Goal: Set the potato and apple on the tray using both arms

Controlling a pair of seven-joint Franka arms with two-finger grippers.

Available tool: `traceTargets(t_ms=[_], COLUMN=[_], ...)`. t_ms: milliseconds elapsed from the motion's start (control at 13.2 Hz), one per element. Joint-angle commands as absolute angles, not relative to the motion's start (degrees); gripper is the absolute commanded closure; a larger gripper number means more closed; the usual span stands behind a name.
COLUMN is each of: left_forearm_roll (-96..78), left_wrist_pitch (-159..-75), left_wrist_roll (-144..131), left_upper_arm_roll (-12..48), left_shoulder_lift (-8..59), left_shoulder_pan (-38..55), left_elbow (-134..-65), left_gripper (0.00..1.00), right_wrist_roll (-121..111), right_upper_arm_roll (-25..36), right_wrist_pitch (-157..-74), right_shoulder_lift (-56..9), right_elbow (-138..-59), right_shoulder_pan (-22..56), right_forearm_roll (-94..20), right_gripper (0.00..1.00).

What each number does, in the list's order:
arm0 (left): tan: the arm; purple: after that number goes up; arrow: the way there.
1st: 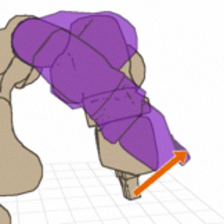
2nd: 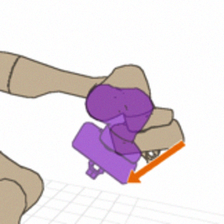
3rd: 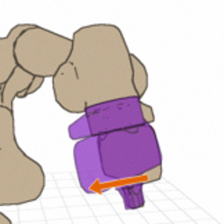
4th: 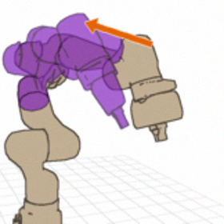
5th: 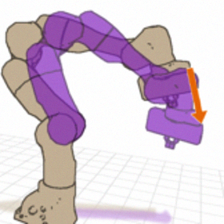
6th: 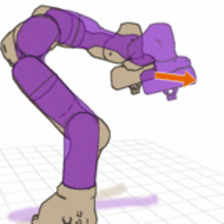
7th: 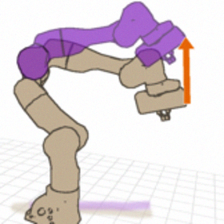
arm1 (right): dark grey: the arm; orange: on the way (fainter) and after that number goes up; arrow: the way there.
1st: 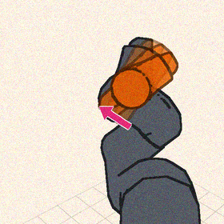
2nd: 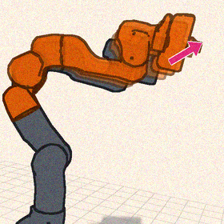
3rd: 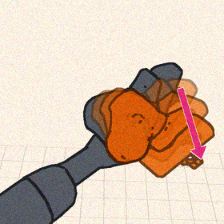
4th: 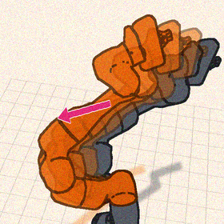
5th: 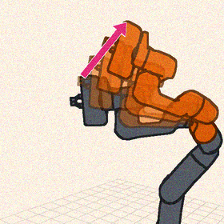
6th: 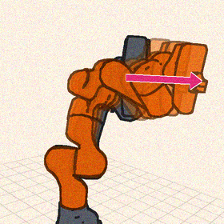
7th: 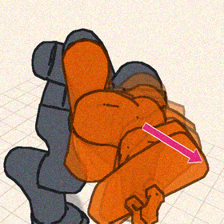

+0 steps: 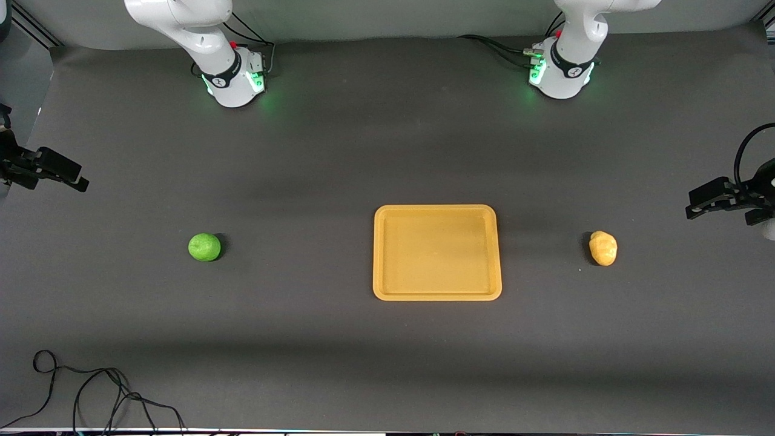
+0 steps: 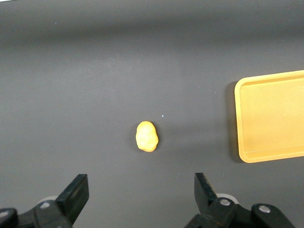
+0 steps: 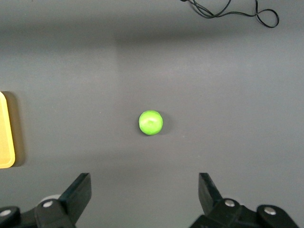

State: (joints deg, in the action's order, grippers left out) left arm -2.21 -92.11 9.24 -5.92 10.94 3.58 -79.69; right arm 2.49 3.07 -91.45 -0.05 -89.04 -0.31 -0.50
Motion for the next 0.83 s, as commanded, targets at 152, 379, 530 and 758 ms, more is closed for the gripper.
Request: traceTargets(t_ms=[152, 379, 530, 758], left_forearm_roll=[-1.7, -1.6, -1.6, -1.6], left_wrist_pitch=[-91.9, -91.8, -91.8, -91.6], left_wrist_roll=[9.9, 10.0, 10.0, 10.0], left_upper_arm_roll=[-6.2, -6.2, -6.2, -6.1], left_shoulder_lift=[10.1, 10.1, 10.1, 10.0], left_shoulder_pan=[3.7, 3.7, 3.7, 3.7], left_elbow=[-80.0, -79.9, -79.9, -80.0], left_gripper=[0.0, 0.01, 0.01, 0.01], right_wrist_roll=[2.7, 0.4, 0.6, 0.6], right_upper_arm_roll=[3.3, 3.3, 3.3, 3.3], right_wrist_pitch=[-90.8, -90.7, -90.7, -90.6], right_shoulder_lift=[0.4, 0.5, 0.6, 0.6], right_elbow=[-88.6, -88.6, -88.6, -88.6], right_shoulder_pan=[0.3, 0.2, 0.3, 0.2], right_forearm_roll=[-0.4, -0.4, -0.4, -0.4], right_gripper=[0.0, 0.0, 0.0, 0.0])
